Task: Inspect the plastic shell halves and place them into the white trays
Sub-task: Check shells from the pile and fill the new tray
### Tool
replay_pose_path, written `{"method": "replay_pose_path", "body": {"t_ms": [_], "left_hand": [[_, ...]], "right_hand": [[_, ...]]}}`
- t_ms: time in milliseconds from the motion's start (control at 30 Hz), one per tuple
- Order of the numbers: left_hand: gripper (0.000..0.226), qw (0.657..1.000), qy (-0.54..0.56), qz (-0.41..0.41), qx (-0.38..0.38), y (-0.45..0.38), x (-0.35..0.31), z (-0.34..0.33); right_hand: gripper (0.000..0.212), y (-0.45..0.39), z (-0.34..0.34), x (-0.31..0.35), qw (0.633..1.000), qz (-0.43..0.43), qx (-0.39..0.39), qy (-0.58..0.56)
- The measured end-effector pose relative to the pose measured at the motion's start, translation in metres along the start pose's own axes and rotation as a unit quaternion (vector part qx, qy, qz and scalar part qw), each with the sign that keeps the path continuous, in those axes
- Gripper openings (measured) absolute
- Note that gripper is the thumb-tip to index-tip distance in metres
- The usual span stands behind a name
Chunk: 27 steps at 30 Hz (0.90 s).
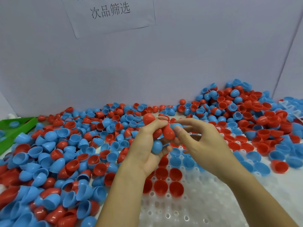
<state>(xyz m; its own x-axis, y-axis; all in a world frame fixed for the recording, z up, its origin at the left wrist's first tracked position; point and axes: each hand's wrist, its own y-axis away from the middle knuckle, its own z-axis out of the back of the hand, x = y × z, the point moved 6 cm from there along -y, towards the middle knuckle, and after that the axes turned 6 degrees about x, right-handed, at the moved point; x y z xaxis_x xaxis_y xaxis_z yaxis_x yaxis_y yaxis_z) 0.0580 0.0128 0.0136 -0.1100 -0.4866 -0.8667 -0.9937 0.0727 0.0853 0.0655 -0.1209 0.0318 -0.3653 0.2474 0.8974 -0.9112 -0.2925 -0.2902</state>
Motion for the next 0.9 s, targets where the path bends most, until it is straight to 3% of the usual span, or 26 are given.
{"method": "replay_pose_path", "body": {"t_ms": [200,333,533,800,900], "left_hand": [[0.032,1.0,-0.005,0.004,-0.02,0.0,0.001,0.001],[0.033,0.999,0.002,0.009,-0.042,-0.001,0.003,0.005],[0.014,0.999,0.005,0.023,-0.043,-0.002,0.006,0.005],[0.014,0.999,-0.026,0.032,-0.01,-0.01,0.012,0.009],[0.041,0.999,-0.051,0.003,-0.001,-0.01,0.009,0.008]], "right_hand": [[0.022,-0.001,0.006,0.002,0.997,0.001,-0.027,-0.066],[0.013,-0.001,0.011,-0.003,0.994,-0.01,-0.049,-0.092],[0.018,-0.001,0.013,-0.006,0.996,-0.003,-0.059,-0.064],[0.031,-0.003,0.019,-0.011,0.998,-0.015,-0.06,0.017],[0.023,-0.004,0.022,-0.016,0.996,-0.034,-0.056,0.062]]}}
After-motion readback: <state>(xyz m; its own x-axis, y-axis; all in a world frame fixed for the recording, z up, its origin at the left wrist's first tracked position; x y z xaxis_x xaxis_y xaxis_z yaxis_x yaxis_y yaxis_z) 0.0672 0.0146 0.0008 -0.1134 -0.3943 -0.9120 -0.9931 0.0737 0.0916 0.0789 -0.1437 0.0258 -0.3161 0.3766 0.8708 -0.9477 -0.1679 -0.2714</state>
